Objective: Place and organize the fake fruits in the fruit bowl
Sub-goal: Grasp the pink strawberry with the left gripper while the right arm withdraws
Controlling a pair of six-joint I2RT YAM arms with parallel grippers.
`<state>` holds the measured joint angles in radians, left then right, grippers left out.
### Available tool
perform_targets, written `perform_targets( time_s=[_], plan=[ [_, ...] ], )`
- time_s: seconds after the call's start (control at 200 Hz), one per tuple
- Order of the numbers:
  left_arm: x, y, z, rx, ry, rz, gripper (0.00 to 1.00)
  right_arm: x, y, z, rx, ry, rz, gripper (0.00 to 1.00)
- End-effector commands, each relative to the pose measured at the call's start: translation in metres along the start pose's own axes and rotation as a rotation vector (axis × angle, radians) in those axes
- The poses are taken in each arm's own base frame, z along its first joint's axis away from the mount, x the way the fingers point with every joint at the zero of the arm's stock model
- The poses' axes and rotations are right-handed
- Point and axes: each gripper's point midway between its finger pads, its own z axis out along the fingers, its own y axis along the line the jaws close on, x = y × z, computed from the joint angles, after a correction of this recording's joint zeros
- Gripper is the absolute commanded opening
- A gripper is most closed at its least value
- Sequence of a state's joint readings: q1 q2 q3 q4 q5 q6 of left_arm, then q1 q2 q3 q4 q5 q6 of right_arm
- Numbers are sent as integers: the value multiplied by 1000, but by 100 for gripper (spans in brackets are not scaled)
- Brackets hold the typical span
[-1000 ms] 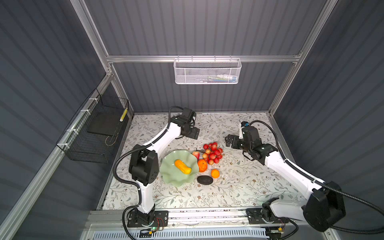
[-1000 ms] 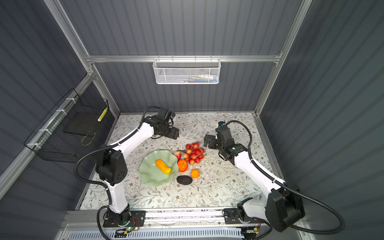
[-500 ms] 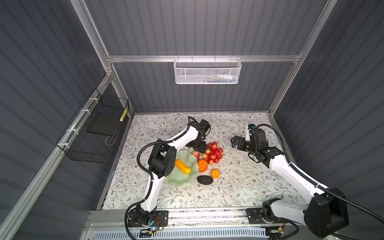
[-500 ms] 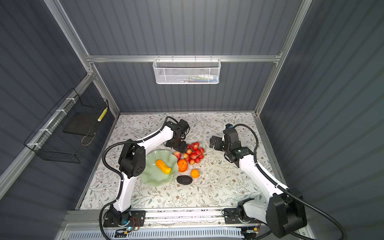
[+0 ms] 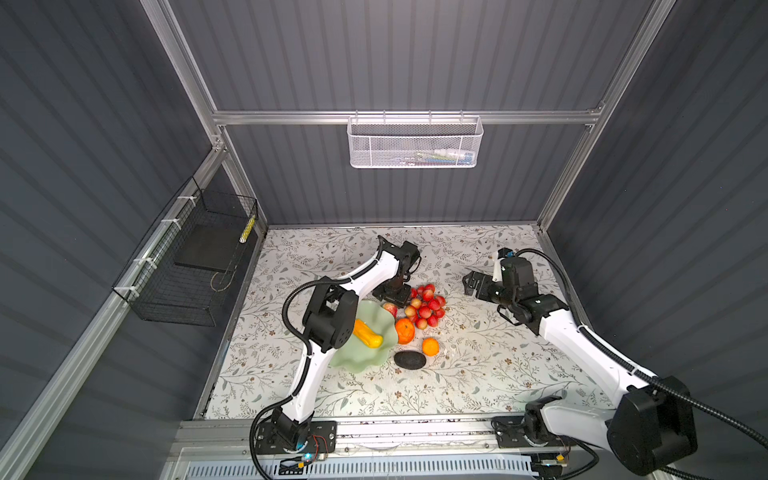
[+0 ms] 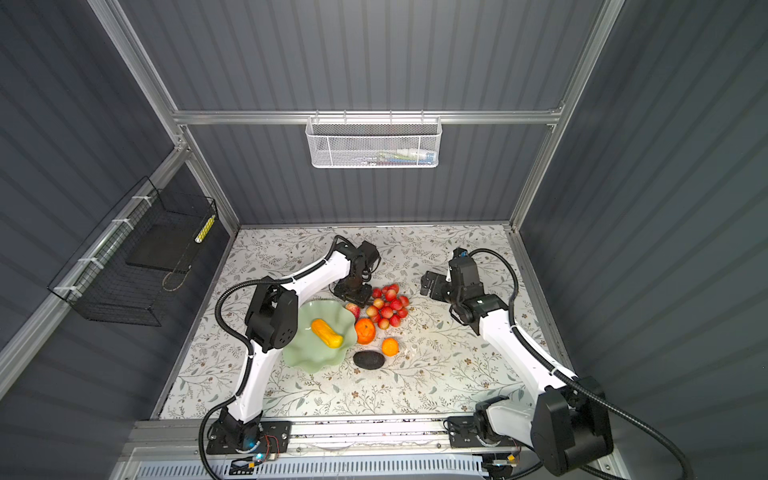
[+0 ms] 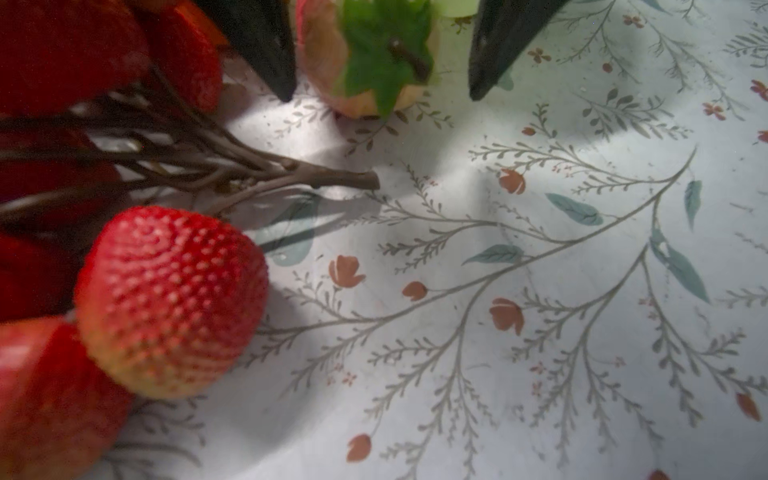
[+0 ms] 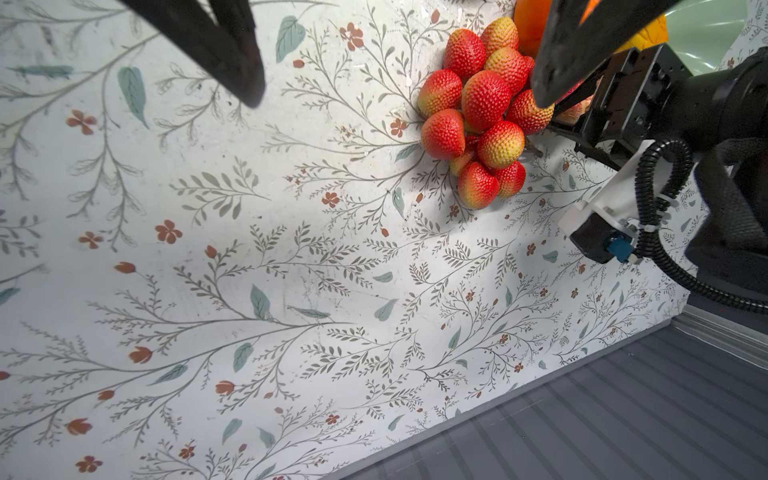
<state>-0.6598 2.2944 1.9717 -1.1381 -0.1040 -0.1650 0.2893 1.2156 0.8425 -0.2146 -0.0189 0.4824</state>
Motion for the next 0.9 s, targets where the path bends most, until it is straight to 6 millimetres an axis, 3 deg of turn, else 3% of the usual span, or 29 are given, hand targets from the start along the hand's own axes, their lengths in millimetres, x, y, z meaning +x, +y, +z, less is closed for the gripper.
perform_targets(
  time_s=[0.0,0.14,0.33,0.49,0.545,0.625,0.69,0.77,0.895],
  plan=[
    [-3,-11,-2,46,17,5,57,-2,-2,-1,0,-11,12,99],
    [-10,-17,-4,79,2,4,41,-1,-4,-1,3,-9,17,99],
    [-22,-20,-15,95,-46,2,26,0,-5,1,0,-10,26,99],
    [-33,-19,-33,95,-109,-7,21,1,-6,3,-1,-6,28,99],
    [-33,-17,-38,89,-114,-7,27,2,-6,3,-4,-3,30,99],
    [-23,-11,-39,55,-86,-2,61,4,-8,4,-2,1,31,99],
    [-11,-5,-38,27,-46,-2,76,5,-9,4,0,4,33,99],
    [2,2,-38,-3,-15,-2,83,6,-9,3,-2,4,35,99],
    [13,3,-40,-7,12,-2,82,5,-10,4,-2,2,37,99]
  ],
)
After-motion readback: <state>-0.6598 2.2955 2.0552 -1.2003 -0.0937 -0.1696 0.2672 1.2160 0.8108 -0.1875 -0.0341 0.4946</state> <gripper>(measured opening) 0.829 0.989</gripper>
